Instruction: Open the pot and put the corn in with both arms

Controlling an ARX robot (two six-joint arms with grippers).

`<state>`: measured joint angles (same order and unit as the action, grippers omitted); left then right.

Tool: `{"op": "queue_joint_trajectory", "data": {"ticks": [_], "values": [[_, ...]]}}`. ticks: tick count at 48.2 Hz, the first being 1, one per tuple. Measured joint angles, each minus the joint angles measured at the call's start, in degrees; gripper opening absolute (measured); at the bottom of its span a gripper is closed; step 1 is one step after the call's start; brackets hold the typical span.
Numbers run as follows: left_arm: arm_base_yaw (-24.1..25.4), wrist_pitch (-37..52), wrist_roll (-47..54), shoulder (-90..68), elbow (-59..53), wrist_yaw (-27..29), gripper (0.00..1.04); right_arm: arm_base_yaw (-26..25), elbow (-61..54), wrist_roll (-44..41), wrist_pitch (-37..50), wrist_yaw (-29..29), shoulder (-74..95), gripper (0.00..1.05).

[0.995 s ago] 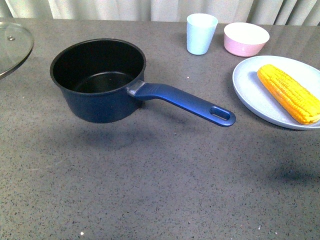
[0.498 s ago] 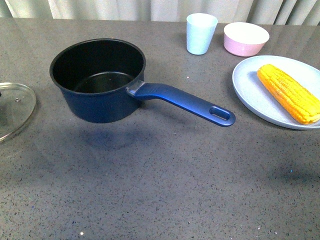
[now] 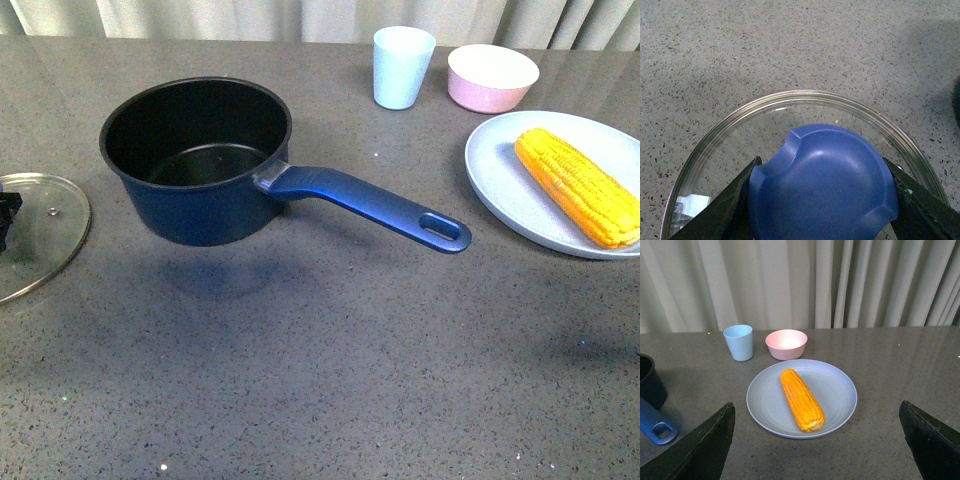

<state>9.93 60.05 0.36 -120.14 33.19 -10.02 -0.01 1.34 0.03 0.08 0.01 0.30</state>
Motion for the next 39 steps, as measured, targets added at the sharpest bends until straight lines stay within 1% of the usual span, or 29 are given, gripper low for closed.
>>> {"op": "queue_joint_trajectory", "data": {"ticks": [3,6,8,15,21,28,32,39], "values": [[-0.07,0.09,0.11,0.00,-0.20,-0.02,0.60,0.00,0.00,0.00,0.00,0.00,0.02,0.96],[-0.13,0.15,0.09,0.00,-0.44,-0.11,0.66,0.00,0.00,-0.02,0.00,0.00,0.02,0.96],[-0.15,0.31,0.11,0.00,-0.68,-0.17,0.71,0.00,0.00,0.00,0.00,0.00,0.02,0.96],[-0.31,0.33,0.24,1.36,-2.95,-1.01,0.97,0.00,0.00,0.00,0.00,0.00,0.02,0.96],[-0.11,-0.50,0.17,6.97,-5.92,-2.91,0.96,0.00,0.00,0.00,0.00,0.00,0.02,0.96],[2.29,-4.17,-0.48,18.32,-11.08,-8.61,0.96,0.00,0.00,0.00,0.00,0.00,0.02,0.96],[5.14,-7.56,-1.88,25.99,-13.73,-12.68,0.96,0.00,0.00,0.00,0.00,0.00,0.02,0.96],[11.52,-14.58,-6.34,40.54,-17.40,-20.81,0.96,0.00,0.00,0.00,0.00,0.00,0.02,0.96]]}}
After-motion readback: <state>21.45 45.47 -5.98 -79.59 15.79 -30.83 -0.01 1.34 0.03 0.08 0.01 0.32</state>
